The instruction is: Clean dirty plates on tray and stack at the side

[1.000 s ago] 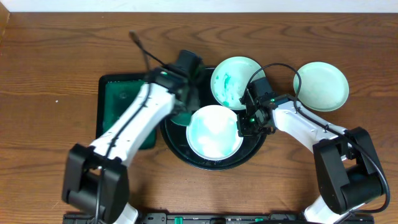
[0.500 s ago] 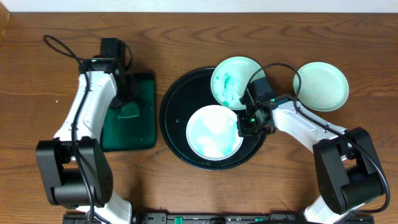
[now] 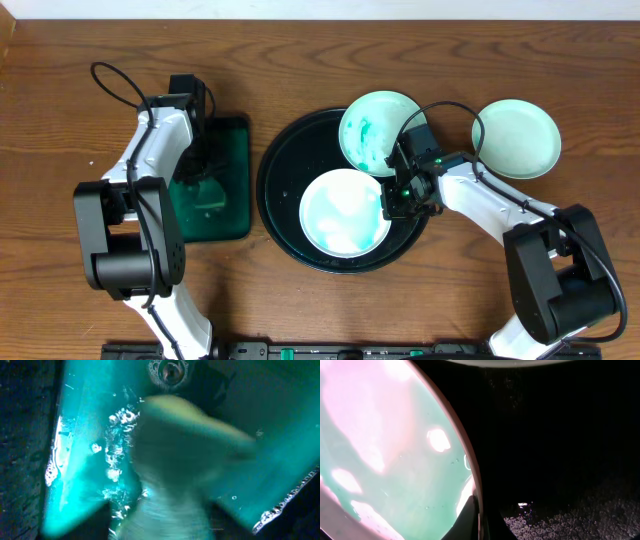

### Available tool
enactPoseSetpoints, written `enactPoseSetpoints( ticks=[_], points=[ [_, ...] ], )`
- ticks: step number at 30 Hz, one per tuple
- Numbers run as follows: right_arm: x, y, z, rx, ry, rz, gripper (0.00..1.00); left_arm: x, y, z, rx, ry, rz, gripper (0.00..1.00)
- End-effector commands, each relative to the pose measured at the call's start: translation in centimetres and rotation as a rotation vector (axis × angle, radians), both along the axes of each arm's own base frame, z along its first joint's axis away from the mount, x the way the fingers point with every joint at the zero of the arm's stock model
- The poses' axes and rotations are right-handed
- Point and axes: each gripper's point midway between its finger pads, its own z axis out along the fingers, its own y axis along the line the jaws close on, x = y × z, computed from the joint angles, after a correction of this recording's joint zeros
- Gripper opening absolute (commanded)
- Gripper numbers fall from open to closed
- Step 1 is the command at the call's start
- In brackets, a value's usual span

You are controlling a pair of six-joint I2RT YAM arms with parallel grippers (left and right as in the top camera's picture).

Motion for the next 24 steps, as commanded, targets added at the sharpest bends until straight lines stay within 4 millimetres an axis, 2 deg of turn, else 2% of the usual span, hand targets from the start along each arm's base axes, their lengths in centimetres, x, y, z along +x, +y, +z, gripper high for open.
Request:
enactPoseSetpoints(
  ticks=[1,6,11,13,19,24],
  points=[
    [-1.7,-0.9,-2.0,-0.074,0.052,0.037,0.01,-0.4,0.1,-0.2,0.005,0.017,-0.009,0.76],
    [-1.6,-0.9,-2.0,-0.073,0.049,0.041,0.01,-0.2,-0.1,1.2,0.007,-0.021,-0.013,0.76],
    [-1.2,-0.7,-1.7,-0.066,0.024,0.062,0.01,-0.1,-1.0,5.9,0.012,-0.135,-0.038,0.78],
    [-0.8,-0.6,-1.3,-0.060,0.008,0.069,0.01,-0.3,-1.4,7.5,0.012,-0.170,-0.050,0.82],
    [0.6,0.1,2.0,-0.026,-0.097,0.107,0.02,-1.4,-2.0,10.7,0.003,-0.235,-0.020,0.82],
    [1.4,0.0,5.3,-0.022,-0.207,0.121,0.02,-1.5,-2.0,11.2,-0.006,-0.254,0.046,0.82]
  ],
)
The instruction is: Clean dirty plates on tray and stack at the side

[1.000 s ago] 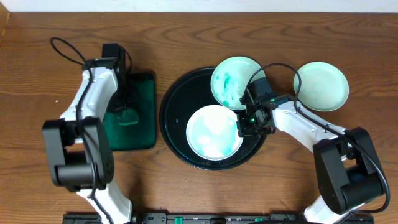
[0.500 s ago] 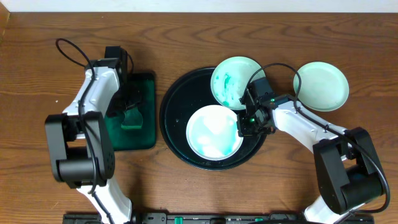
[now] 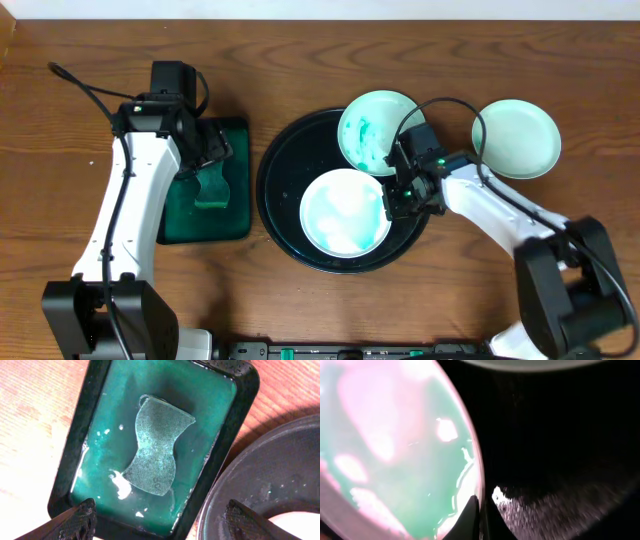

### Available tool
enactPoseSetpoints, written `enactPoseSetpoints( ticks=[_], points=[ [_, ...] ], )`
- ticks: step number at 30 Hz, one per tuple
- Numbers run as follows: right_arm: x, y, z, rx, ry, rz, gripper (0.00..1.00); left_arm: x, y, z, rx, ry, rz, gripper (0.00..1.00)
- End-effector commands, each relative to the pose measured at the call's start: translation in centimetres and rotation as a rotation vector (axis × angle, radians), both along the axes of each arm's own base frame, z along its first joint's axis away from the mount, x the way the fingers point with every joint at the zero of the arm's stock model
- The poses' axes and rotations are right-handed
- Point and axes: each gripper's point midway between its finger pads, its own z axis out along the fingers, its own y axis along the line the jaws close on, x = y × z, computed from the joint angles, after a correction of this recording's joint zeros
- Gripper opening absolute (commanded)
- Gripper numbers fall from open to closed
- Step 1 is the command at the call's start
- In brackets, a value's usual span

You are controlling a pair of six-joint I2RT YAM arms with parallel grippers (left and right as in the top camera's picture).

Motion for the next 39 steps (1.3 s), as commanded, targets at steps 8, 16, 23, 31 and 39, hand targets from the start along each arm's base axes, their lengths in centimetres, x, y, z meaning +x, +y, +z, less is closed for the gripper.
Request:
enactPoseSetpoints(
  ticks=[8,16,23,31,39],
  points=[
    [1.5,-1.1,7.9,-0.081,-0.311,0.091,0.02,-0.3,0.1,0.0,-0.019,-0.002,0.088,0.83],
    [1.1,-0.8,10.2,-0.098,-0.386,0.067,0.13,-0.5,0.1,-0.1,-0.019,0.006,0.088,0.83],
    [-0.3,-1.4,7.7,-0.083,-0.193,-0.230,0.25,-0.5,0.1,-0.1,-0.019,0.006,0.088,0.83],
    [-0.3,-0.5,2.3,-0.121,-0.054,-0.220,0.22,-0.5,0.1,-0.1,-0.019,0.006,0.088,0.83],
    [-0.1,0.7,-1.7,-0.109,0.023,-0.197,0.29,-0.5,0.1,-0.1,-0.019,0.006,0.088,0.83]
  ],
)
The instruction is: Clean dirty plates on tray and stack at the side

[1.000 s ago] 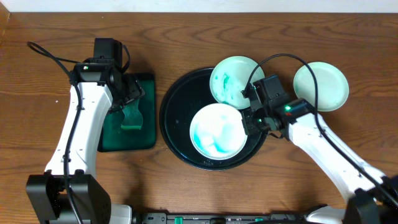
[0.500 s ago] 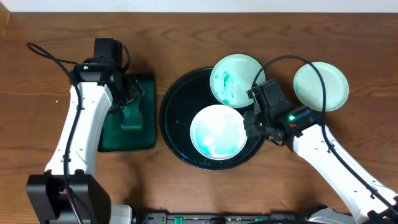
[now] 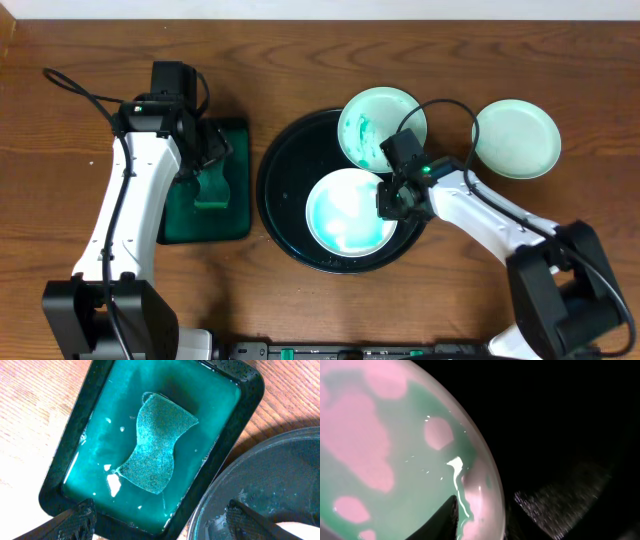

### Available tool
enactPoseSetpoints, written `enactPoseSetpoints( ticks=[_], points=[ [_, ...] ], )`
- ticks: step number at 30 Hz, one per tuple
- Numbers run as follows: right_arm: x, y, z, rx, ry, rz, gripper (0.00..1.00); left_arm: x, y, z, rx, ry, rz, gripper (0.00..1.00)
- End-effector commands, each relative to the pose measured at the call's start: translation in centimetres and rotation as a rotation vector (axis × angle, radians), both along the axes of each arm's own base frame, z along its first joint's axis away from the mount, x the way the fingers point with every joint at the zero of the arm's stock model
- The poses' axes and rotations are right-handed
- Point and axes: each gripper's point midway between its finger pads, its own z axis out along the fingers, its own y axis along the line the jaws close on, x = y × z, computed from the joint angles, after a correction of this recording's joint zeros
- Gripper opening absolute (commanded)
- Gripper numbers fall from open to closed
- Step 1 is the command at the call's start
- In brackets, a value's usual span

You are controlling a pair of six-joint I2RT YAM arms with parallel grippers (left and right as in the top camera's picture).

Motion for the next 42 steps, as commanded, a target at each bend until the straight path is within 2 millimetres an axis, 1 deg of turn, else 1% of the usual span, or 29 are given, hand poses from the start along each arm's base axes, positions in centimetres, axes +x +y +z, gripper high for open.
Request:
enactPoseSetpoints(
  ticks=[1,5,6,7,8,15,18,21,24,25,28,31,36,38,42],
  points=[
    [-0.2,0.6,-1.2,0.007,0.036,-0.001,0.29,-0.3,0.1,0.0,0.003,0.005,0.007,0.83],
    [-0.3,0.6,-2.6,-0.002,0.062,-0.001,0.27,-0.3,0.1,0.0,0.003,0.005,0.007,0.84],
    [-0.3,0.6,-2.9,-0.004,0.065,-0.001,0.24,-0.3,0.1,0.0,0.003,0.005,0.007,0.83],
    [-0.3,0.7,-3.0,-0.004,0.064,0.003,0.15,-0.3,0.1,0.0,0.003,0.005,0.007,0.84],
    [-0.1,0.8,-3.0,-0.002,0.056,0.013,0.01,-0.3,0.1,0.0,0.003,0.005,0.007,0.83],
    [0.4,1.0,-2.9,0.002,0.021,0.080,0.01,-0.3,0.1,0.0,0.003,0.005,0.007,0.84],
    [0.8,1.2,-2.5,0.006,-0.004,0.115,0.01,-0.3,0.1,0.0,0.003,0.005,0.007,0.83],
    [1.6,1.4,-1.4,0.009,-0.063,0.154,0.02,-0.3,0.1,0.0,0.003,0.005,0.007,0.83],
    [2.6,1.6,0.3,-0.008,-0.148,0.180,0.01,-0.3,0.1,0.0,0.003,0.005,0.007,0.83],
    [3.1,1.7,1.3,-0.008,-0.186,0.160,0.02,-0.3,0.1,0.0,0.003,0.006,0.007,0.84],
    [3.6,1.7,2.4,0.014,-0.208,0.067,0.02,-0.3,0.1,0.0,0.003,0.005,0.007,0.83],
    [4.5,1.8,3.4,0.016,-0.265,0.063,0.02,-0.3,0.1,0.0,0.002,0.005,0.008,0.84],
    [6.0,1.2,5.3,-0.061,-0.390,0.143,0.02,-0.3,-0.2,-0.1,-0.018,0.004,0.029,0.84],
    [6.3,1.0,6.4,-0.091,-0.436,0.181,0.01,-0.3,-0.4,-0.1,-0.034,0.003,0.025,0.84],
    [6.7,1.1,9.1,-0.155,-0.546,0.267,0.01,-0.3,-0.4,-0.1,-0.033,0.003,0.025,0.84]
  ],
)
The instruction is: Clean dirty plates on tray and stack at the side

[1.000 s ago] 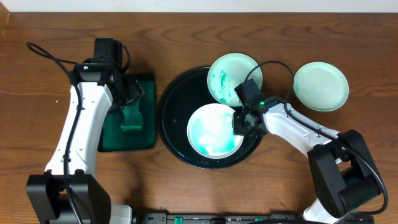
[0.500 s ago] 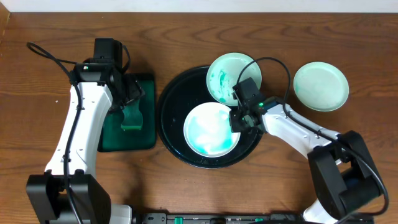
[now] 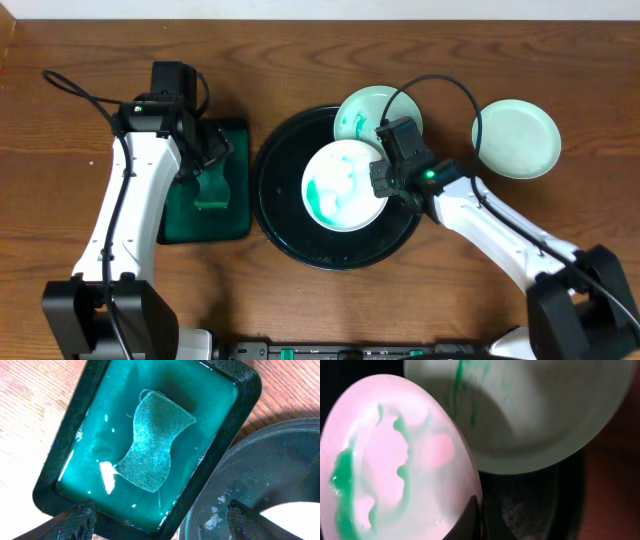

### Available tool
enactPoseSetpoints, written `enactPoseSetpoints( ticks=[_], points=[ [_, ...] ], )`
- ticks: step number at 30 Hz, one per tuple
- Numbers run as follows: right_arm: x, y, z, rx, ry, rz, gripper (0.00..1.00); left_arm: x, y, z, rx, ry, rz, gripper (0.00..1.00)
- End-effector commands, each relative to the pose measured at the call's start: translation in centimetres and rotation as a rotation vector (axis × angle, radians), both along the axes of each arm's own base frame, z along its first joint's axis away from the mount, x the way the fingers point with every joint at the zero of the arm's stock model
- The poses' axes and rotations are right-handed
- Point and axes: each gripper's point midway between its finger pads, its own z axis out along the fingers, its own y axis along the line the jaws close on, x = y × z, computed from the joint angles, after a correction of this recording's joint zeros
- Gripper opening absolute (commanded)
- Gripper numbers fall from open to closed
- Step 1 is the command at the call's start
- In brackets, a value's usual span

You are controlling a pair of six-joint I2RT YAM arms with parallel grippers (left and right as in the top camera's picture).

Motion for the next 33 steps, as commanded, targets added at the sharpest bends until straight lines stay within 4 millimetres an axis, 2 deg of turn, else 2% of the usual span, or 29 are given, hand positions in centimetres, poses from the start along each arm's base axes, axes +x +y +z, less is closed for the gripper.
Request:
enactPoseSetpoints(
  ticks=[1,2,5,12,19,24,33],
  points=[
    [0.5,-0.1,3.5,-0.106,-0.152,0.090,0.01,-0.3,-0.2,0.0,-0.012,0.004,0.007,0.84],
    [0.5,0.0,4.9,-0.130,-0.201,0.116,0.01,-0.3,-0.2,0.0,-0.012,0.004,0.007,0.84],
    [0.3,0.1,7.1,-0.168,-0.274,0.164,0.01,-0.3,-0.2,0.0,-0.012,0.004,0.007,0.84],
    [-0.3,0.2,10.6,-0.268,-0.394,0.280,0.01,-0.3,-0.2,0.0,-0.012,0.004,0.007,0.84],
    [-0.7,0.1,12.3,-0.403,-0.466,0.367,0.01,-0.3,-0.2,0.0,-0.012,0.004,0.007,0.84],
    [-0.7,-0.4,12.9,-0.569,-0.501,0.428,0.01,-0.3,-0.2,0.0,-0.012,0.004,0.007,0.84],
    [-1.4,-1.4,15.3,-0.938,-0.559,0.483,0.01,-0.3,-0.2,0.0,-0.012,0.004,0.007,0.84]
  ],
)
